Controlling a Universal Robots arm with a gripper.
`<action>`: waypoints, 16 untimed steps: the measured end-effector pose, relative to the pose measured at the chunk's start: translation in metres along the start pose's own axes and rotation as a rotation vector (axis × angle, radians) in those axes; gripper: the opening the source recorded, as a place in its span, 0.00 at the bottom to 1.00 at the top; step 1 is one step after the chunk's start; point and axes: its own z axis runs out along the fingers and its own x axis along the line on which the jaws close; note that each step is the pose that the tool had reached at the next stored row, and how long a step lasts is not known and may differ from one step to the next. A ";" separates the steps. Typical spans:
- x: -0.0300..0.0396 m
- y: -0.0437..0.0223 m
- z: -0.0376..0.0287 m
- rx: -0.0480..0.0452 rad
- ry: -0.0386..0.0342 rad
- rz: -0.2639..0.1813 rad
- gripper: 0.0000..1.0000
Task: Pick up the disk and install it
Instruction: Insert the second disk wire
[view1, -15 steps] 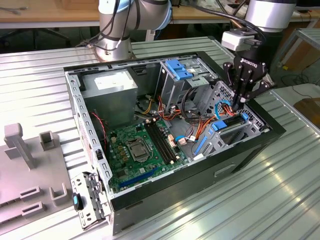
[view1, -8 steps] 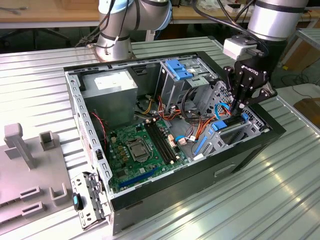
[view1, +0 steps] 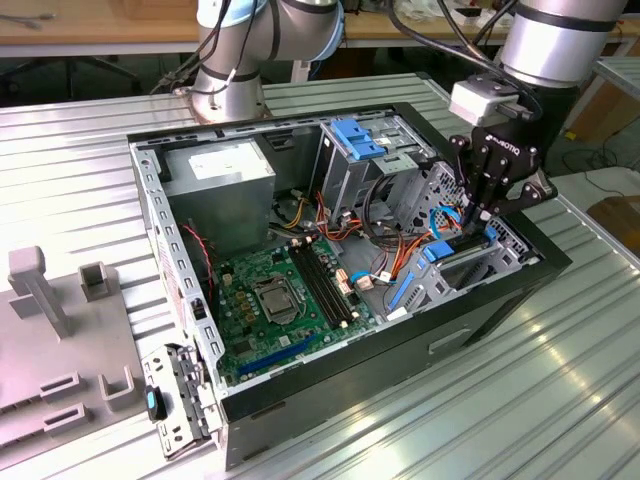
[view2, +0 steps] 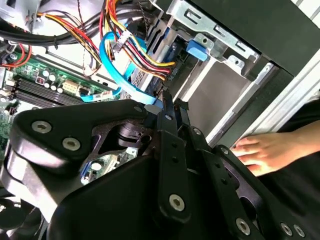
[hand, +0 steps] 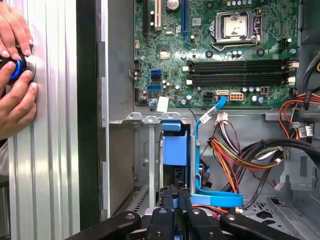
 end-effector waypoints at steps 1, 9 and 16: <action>0.0000 0.0002 0.0000 0.0098 -0.0019 0.002 0.16; 0.0003 0.0057 0.0009 0.0381 -0.0175 0.007 0.16; 0.0004 0.0066 0.0013 0.0392 -0.0449 0.009 0.16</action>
